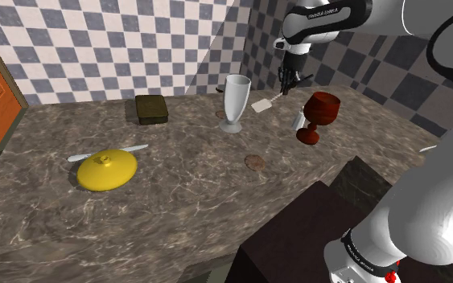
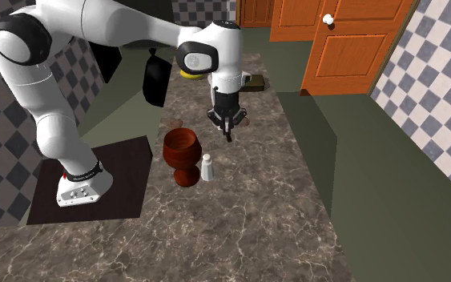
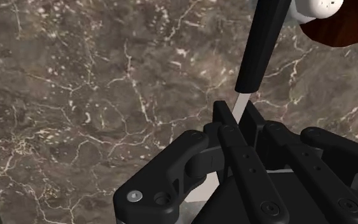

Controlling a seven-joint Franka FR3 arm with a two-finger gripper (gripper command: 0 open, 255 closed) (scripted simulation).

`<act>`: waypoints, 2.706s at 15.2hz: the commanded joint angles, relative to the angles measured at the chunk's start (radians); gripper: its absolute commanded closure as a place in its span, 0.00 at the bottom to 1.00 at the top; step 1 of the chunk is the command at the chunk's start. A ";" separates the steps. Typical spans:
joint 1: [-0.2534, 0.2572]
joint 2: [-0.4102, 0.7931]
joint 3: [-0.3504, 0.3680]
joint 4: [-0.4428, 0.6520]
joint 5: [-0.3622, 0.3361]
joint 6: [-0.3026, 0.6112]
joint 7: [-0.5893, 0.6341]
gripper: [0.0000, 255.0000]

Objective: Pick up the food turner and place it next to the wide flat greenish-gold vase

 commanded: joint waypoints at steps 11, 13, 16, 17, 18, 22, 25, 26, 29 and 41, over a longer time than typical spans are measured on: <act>0.142 -0.194 0.143 -0.202 -0.085 0.005 0.318 1.00; 0.164 -0.213 0.172 -0.222 -0.087 0.003 0.370 1.00; 0.196 -0.233 0.216 -0.244 -0.086 -0.001 0.445 1.00; 0.206 -0.237 0.231 -0.249 -0.084 -0.002 0.470 1.00; 0.217 -0.241 0.245 -0.253 -0.082 -0.004 0.495 1.00; 0.261 -0.244 0.303 -0.258 -0.071 -0.010 0.591 1.00; 0.294 -0.236 0.345 -0.249 -0.059 -0.015 0.661 1.00; 0.305 -0.231 0.359 -0.244 -0.055 -0.017 0.684 1.00; 0.338 -0.211 0.399 -0.222 -0.044 -0.024 0.752 1.00; 0.467 -0.050 0.542 -0.031 -0.016 -0.067 1.012 1.00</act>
